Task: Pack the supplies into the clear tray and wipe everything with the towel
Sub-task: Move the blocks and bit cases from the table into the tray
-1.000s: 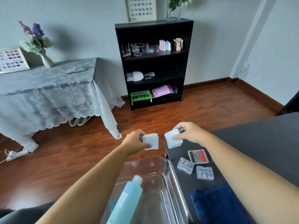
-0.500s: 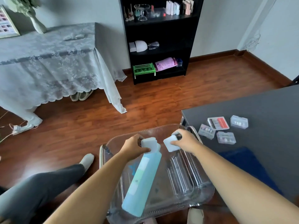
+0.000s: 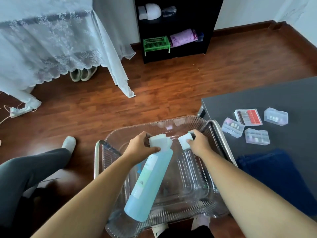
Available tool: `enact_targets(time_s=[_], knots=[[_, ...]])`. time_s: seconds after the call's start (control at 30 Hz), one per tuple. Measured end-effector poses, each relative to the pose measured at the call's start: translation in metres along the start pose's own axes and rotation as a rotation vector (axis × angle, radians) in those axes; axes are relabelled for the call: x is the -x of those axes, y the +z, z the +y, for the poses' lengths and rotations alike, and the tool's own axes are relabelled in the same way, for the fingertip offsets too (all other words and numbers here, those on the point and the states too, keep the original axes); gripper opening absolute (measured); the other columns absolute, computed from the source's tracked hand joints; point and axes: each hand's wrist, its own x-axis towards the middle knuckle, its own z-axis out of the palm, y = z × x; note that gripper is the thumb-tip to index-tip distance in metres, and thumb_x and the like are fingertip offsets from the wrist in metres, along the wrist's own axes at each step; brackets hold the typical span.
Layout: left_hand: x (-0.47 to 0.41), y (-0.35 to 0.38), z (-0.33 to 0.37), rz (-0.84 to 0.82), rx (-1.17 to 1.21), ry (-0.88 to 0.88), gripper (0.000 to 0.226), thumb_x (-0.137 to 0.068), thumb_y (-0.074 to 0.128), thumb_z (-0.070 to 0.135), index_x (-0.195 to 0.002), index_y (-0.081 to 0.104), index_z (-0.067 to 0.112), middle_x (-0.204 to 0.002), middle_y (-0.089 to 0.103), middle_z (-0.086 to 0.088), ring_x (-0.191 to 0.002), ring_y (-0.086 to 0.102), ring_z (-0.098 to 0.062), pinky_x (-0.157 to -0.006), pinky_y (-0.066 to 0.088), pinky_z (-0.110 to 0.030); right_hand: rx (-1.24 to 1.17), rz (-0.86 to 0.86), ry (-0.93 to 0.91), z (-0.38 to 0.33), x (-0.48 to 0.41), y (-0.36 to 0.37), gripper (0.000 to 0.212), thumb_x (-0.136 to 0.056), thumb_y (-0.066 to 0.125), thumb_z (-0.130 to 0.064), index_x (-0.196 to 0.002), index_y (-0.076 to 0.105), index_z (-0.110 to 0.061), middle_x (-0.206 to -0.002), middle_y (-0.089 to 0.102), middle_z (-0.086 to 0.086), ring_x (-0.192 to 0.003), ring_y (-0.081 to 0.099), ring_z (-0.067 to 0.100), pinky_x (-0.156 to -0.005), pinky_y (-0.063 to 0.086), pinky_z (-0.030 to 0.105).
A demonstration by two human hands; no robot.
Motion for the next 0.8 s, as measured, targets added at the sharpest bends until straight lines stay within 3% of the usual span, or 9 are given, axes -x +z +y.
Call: enact_targets(time_s=[0.27, 0.4, 0.53, 0.7, 0.8], knots=[[0.0, -0.005, 0.009, 0.01, 0.045, -0.014, 0.036, -0.066, 0.083, 0.032, -0.087, 0.054, 0.03, -0.084, 0.064, 0.015, -0.073, 0.061, -0.001, -0.053, 0.039, -0.008, 0.091, 0.046, -0.032, -0.002, 0.01, -0.001, 0.049, -0.089, 0.059, -0.006, -0.136, 0.045, -0.013, -0.13, 0.053, 0.019, -0.114, 0.054, 0.034, -0.096, 0.046, 0.043], [0.002, -0.007, 0.011, 0.005, 0.049, -0.02, 0.038, -0.067, 0.083, 0.032, -0.094, 0.056, 0.025, -0.085, 0.064, 0.013, -0.073, 0.061, -0.003, -0.052, 0.04, -0.01, 0.155, 0.124, -0.129, -0.002, 0.025, -0.001, 0.042, -0.085, 0.061, -0.003, -0.126, 0.053, -0.012, -0.124, 0.053, 0.013, -0.107, 0.053, 0.028, -0.089, 0.046, 0.038], [0.004, -0.008, 0.009, 0.001, 0.038, -0.017, 0.038, -0.067, 0.083, 0.032, -0.092, 0.055, 0.027, -0.083, 0.063, 0.015, -0.07, 0.06, -0.001, -0.05, 0.04, -0.008, 0.255, 0.096, -0.232, 0.006, 0.032, 0.004, 0.035, -0.084, 0.062, -0.003, -0.118, 0.057, -0.009, -0.118, 0.051, 0.01, -0.102, 0.053, 0.028, -0.089, 0.045, 0.037], [0.003, -0.009, 0.002, 0.006, 0.057, -0.027, 0.038, -0.066, 0.083, 0.033, -0.091, 0.056, 0.027, -0.085, 0.065, 0.013, -0.072, 0.061, -0.001, -0.055, 0.04, -0.01, 0.319, 0.08, -0.254, 0.012, 0.026, 0.012, 0.032, -0.084, 0.059, 0.002, -0.115, 0.059, -0.005, -0.116, 0.051, 0.011, -0.1, 0.053, 0.026, -0.085, 0.042, 0.028], [0.004, -0.008, 0.0, 0.007, 0.06, -0.035, 0.039, -0.066, 0.083, 0.033, -0.093, 0.056, 0.026, -0.088, 0.067, 0.01, -0.075, 0.062, -0.003, -0.058, 0.042, -0.013, 0.325, 0.094, -0.247, 0.011, 0.022, 0.013, 0.033, -0.083, 0.056, 0.003, -0.116, 0.059, -0.005, -0.115, 0.051, 0.011, -0.1, 0.052, 0.026, -0.084, 0.045, 0.031]])
